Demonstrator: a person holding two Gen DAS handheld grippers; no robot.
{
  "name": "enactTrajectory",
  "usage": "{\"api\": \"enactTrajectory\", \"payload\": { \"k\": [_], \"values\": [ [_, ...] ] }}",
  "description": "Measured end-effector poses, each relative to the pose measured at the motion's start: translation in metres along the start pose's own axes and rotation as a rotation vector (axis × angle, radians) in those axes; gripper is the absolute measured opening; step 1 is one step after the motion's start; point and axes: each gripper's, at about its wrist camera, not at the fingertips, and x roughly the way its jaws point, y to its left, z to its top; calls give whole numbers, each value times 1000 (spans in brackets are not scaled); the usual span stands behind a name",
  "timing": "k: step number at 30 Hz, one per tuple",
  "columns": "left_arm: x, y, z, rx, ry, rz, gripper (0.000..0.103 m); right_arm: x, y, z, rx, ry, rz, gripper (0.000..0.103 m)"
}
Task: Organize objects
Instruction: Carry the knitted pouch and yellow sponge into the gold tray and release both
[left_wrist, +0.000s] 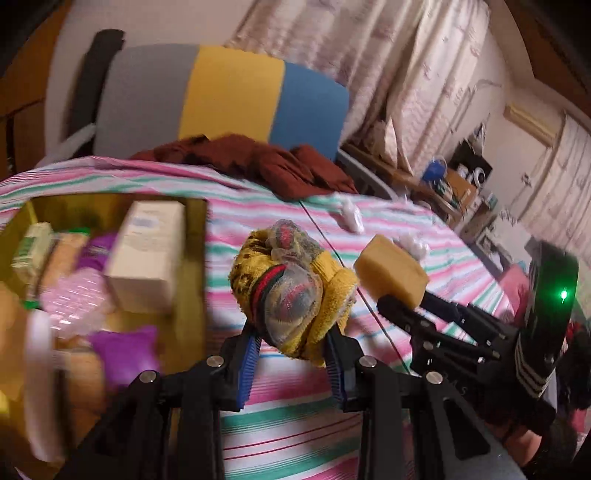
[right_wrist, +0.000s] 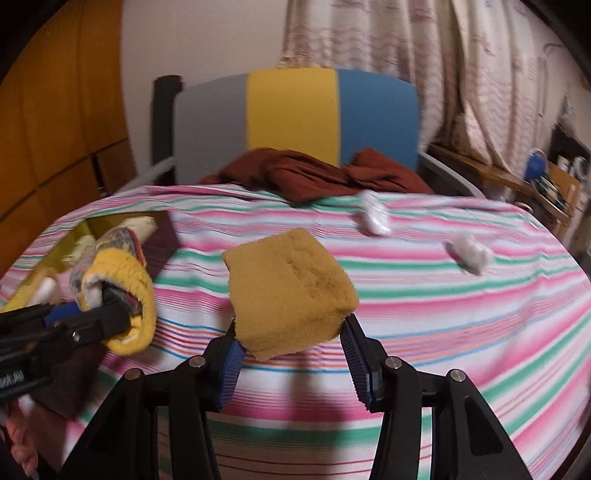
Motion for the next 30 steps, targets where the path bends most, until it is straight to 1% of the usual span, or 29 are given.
{"api": "enactTrajectory", "payload": {
  "k": [4,7,11,14,15,17,22,24,25,26,27,28,30],
  "values": [
    [-25,31,15,-23,-67,62,32,-6,35,13,-31,-13,78,51],
    [-37,67,32,-58,-86,119,32,-10,62,22,-60,-24,137,51],
    [-35,114,55,-105,-41,177,32,-13,100,32,-110,-19,213,51],
    [-27,145,68,-157,15,191,32,-8,127,36,-138,12,254,51],
    [-22,154,72,-165,45,193,32,-6,134,36,-143,22,266,51],
    [-17,168,76,-187,66,199,32,-1,150,39,-153,40,292,51],
    [-2,188,74,-198,129,238,32,19,182,45,-163,90,332,52],
    [3,191,72,-197,151,241,33,29,189,46,-143,123,347,55],
    [5,191,70,-193,168,247,36,33,191,45,-135,142,351,56],
    [9,190,69,-187,189,255,39,37,193,45,-127,163,355,60],
    [9,190,68,-185,194,260,45,39,194,45,-123,171,351,63],
    [6,189,67,-186,188,258,50,40,194,44,-118,172,345,68],
    [-2,191,68,-215,163,236,52,36,191,42,-112,160,350,71]
  ]
}}
